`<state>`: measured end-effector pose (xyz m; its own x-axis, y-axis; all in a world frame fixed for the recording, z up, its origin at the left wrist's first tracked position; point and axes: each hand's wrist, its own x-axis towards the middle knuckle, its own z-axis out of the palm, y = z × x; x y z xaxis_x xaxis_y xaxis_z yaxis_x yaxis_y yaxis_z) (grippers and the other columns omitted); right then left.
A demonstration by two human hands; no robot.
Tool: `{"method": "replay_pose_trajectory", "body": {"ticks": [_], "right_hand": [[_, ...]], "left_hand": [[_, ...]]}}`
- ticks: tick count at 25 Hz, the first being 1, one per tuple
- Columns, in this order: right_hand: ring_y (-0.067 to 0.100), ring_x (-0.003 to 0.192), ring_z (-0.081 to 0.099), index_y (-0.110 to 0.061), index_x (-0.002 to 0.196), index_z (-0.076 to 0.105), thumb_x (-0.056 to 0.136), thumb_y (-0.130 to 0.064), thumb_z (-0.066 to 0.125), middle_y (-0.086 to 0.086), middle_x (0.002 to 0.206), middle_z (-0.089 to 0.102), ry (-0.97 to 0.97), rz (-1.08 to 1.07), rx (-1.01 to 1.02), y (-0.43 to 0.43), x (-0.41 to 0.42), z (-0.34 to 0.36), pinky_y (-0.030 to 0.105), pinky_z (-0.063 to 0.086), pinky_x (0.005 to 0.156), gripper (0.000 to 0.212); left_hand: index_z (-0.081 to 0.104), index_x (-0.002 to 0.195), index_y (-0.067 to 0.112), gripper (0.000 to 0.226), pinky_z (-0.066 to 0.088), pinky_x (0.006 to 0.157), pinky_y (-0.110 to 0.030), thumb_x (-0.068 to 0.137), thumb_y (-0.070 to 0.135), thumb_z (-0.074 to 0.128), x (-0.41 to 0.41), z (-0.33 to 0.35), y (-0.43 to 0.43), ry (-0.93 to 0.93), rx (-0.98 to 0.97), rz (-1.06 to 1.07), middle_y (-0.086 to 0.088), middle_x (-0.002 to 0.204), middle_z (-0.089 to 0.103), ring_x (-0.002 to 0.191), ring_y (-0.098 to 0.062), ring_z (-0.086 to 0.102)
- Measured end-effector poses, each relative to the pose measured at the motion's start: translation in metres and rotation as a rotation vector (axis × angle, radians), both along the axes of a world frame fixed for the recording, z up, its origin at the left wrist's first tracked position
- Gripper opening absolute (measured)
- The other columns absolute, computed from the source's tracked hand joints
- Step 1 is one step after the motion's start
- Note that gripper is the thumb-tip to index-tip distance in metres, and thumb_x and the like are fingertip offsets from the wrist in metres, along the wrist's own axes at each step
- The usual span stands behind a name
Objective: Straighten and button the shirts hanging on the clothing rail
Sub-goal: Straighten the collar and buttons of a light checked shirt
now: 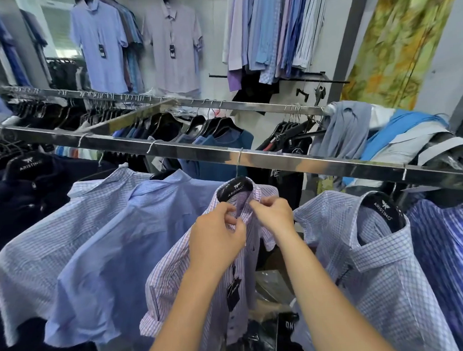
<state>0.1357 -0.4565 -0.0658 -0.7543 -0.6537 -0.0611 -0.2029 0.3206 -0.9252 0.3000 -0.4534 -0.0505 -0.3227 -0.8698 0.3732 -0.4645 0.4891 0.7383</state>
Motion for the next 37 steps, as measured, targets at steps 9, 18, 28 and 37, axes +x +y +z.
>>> {"method": "replay_pose_trajectory", "body": {"ticks": [9, 18, 28, 37], "right_hand": [[0.019, 0.073, 0.062, 0.001, 0.087, 0.071, 0.096, -0.019, 0.068, 0.007, 0.074, 0.066, -0.184, 0.074, -0.197, 0.018, -0.008, -0.019, 0.034, 0.055, 0.071, 0.022], [0.028, 0.103, 0.067, 0.001, 0.113, 0.069, 0.101, -0.013, 0.058, 0.020, 0.109, 0.071, -0.537, 0.220, -0.275, 0.041, -0.014, -0.027, 0.046, 0.053, 0.102, 0.021], [0.021, 0.096, 0.074, -0.001, 0.115, 0.065, 0.105, -0.008, 0.047, 0.013, 0.108, 0.076, -0.849, 0.467, -0.352, 0.056, -0.021, -0.027, 0.033, 0.062, 0.084, 0.022], [0.006, 0.077, 0.062, -0.026, 0.099, 0.060, 0.074, -0.058, 0.079, -0.011, 0.078, 0.066, 0.447, 0.072, -0.146, 0.054, -0.024, 0.034, 0.029, 0.047, 0.072, 0.045]], "left_hand": [[0.071, 0.107, 0.024, 0.026, 0.055, 0.087, -0.033, 0.085, 0.027, 0.057, -0.011, -0.009, -0.025, 0.033, 0.033, -0.061, 0.007, 0.094, 0.075, 0.080, -0.014, 0.071], [0.066, 0.125, 0.019, 0.042, 0.051, 0.100, -0.034, 0.084, 0.021, 0.066, -0.031, -0.012, -0.020, -0.106, -0.001, -0.128, 0.005, 0.118, 0.071, 0.111, -0.012, 0.065], [0.073, 0.100, 0.028, 0.019, 0.055, 0.088, -0.037, 0.083, 0.034, 0.067, -0.038, -0.014, -0.013, -0.392, 0.024, -0.081, 0.008, 0.096, 0.075, 0.096, -0.017, 0.068], [0.070, 0.079, 0.025, 0.010, 0.057, 0.072, -0.034, 0.078, 0.032, 0.063, -0.043, -0.015, -0.006, -0.376, -0.065, -0.035, 0.010, 0.073, 0.070, 0.074, -0.012, 0.066]]}}
